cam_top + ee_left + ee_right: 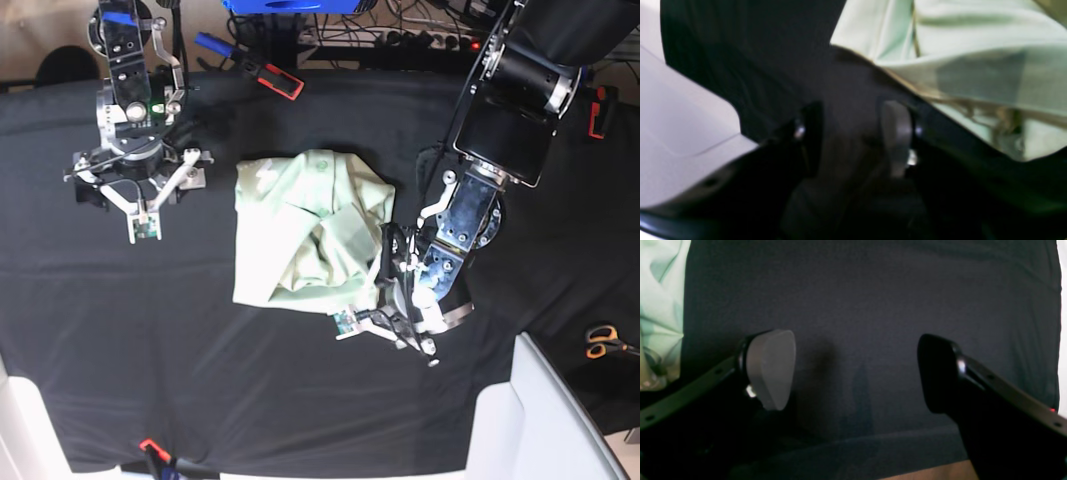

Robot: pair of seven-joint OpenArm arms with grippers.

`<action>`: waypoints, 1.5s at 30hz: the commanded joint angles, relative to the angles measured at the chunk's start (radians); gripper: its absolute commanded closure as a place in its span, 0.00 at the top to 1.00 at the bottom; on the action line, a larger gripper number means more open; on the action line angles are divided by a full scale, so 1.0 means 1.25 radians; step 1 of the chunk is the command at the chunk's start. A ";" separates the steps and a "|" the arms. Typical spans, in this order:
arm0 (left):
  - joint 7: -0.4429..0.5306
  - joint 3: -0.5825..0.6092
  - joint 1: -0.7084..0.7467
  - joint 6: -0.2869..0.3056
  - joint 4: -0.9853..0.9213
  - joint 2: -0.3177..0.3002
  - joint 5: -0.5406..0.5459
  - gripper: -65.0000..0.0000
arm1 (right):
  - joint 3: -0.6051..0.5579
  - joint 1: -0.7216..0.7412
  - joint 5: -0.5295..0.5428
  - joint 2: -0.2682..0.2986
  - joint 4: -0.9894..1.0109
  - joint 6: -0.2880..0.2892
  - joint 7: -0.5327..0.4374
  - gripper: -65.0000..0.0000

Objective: Fold the T-shirt properly
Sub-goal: 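Tuck and press the loose shirt edge under the bundle with the left gripper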

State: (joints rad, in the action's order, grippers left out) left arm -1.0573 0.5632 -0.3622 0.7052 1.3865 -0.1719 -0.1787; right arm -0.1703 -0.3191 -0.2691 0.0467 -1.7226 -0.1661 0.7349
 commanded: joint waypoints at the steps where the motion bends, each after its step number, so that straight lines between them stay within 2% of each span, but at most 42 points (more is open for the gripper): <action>1: 0.009 -0.003 -0.019 -0.006 0.007 0.004 0.006 0.48 | 0.001 -0.002 -0.009 0.001 -0.016 -0.005 -0.013 0.83; 10: 0.014 -0.004 -0.025 -0.006 -0.124 0.064 0.007 0.48 | 0.001 -0.006 -0.009 0.000 -0.016 -0.005 -0.013 0.83; 13: 0.050 -0.012 -0.026 -0.006 -0.141 0.075 0.009 0.48 | 0.001 -0.013 -0.009 0.000 -0.016 -0.005 -0.014 0.83; 18: 0.057 -0.131 -0.025 -0.006 -0.143 0.121 -0.002 0.48 | 0.001 -0.013 -0.009 0.000 -0.016 -0.005 -0.014 0.83; 21: 0.057 -0.164 -0.030 -0.006 -0.143 0.123 -0.002 0.48 | 0.001 -0.013 -0.009 0.001 -0.016 -0.005 -0.014 0.83; 27: 0.066 -0.168 -0.057 -0.006 -0.200 0.125 0.004 0.48 | 0.001 -0.013 -0.009 0.001 -0.016 -0.005 -0.014 0.83; 37: 0.186 -0.166 -0.085 -0.006 -0.312 0.127 0.006 0.48 | 0.001 -0.013 -0.009 0.001 -0.016 -0.005 -0.014 0.83; 45: 0.185 -0.168 -0.123 -0.006 -0.314 0.127 -0.001 0.48 | 0.001 -0.013 -0.009 0.001 -0.016 -0.005 -0.014 0.83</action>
State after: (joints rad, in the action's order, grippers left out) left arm -0.8360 0.3557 -0.4934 0.7044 0.9771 -0.0189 -0.1810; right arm -0.1703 -0.3389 -0.2687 0.0467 -1.7233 -0.1658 0.7334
